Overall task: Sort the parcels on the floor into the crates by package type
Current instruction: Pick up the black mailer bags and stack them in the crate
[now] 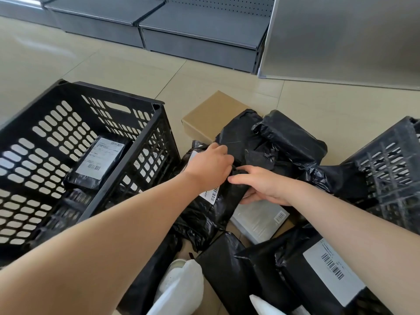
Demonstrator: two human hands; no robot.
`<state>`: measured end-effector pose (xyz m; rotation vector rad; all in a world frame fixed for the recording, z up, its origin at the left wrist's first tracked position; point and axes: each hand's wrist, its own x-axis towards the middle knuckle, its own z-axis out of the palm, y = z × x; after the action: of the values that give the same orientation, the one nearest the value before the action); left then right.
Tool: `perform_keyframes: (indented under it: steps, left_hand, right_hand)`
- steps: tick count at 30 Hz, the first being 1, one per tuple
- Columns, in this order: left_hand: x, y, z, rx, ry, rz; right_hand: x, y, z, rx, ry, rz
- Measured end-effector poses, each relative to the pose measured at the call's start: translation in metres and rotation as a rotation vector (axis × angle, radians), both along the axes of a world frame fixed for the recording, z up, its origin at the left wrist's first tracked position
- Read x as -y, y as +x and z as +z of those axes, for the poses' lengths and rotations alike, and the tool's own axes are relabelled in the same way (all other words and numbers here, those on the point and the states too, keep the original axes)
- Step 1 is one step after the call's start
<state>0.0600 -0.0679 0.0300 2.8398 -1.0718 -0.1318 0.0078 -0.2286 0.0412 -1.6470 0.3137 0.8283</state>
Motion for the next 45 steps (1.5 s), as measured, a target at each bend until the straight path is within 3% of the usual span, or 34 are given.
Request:
perform_keyframes:
  steps: [4, 10, 14, 17, 21, 24, 26, 31, 35, 41, 45]
  left_hand:
    - [-0.008, 0.007, -0.006, -0.228, -0.337, -0.018]
    - [-0.011, 0.007, -0.010, -0.306, -0.509, 0.208]
    - [-0.016, 0.012, -0.014, -0.396, -0.558, 0.557]
    - [-0.018, 0.013, -0.008, -0.528, -0.705, 0.791]
    - [-0.017, 0.014, -0.003, -0.787, -0.889, 0.940]
    - [-0.013, 0.012, -0.003, -1.110, -1.097, 0.937]
    - [-0.011, 0.011, 0.001, -1.203, -1.180, 0.893]
    - [-0.016, 0.011, 0.002, -1.138, -1.248, 0.795]
    - [-0.027, 0.012, 0.002, -1.057, -1.225, 0.752]
    - [-0.046, 0.015, 0.002, -1.143, -1.205, 0.703]
    - [-0.057, 0.015, 0.002, -1.231, -1.223, 0.706]
  right_hand:
    - [0.003, -0.001, 0.000, 0.054, -0.141, 0.030]
    - [0.005, 0.000, -0.001, 0.065, -0.230, -0.033]
    - [0.009, 0.002, -0.004, 0.010, -0.116, -0.235]
    - [0.012, 0.006, -0.007, 0.017, 0.017, -0.442]
    - [0.005, 0.008, -0.012, 0.098, 0.193, -0.658]
    - [-0.006, 0.008, -0.013, 0.161, 0.291, -0.740]
    - [-0.013, 0.008, -0.012, 0.186, 0.341, -0.771]
    - [-0.016, 0.013, -0.016, 0.150, 0.339, -0.785]
    - [-0.011, 0.012, -0.017, 0.160, 0.186, -0.632]
    - [-0.006, 0.018, -0.017, 0.154, 0.317, -0.630]
    - [-0.002, 0.018, -0.015, 0.148, 0.246, -0.655]
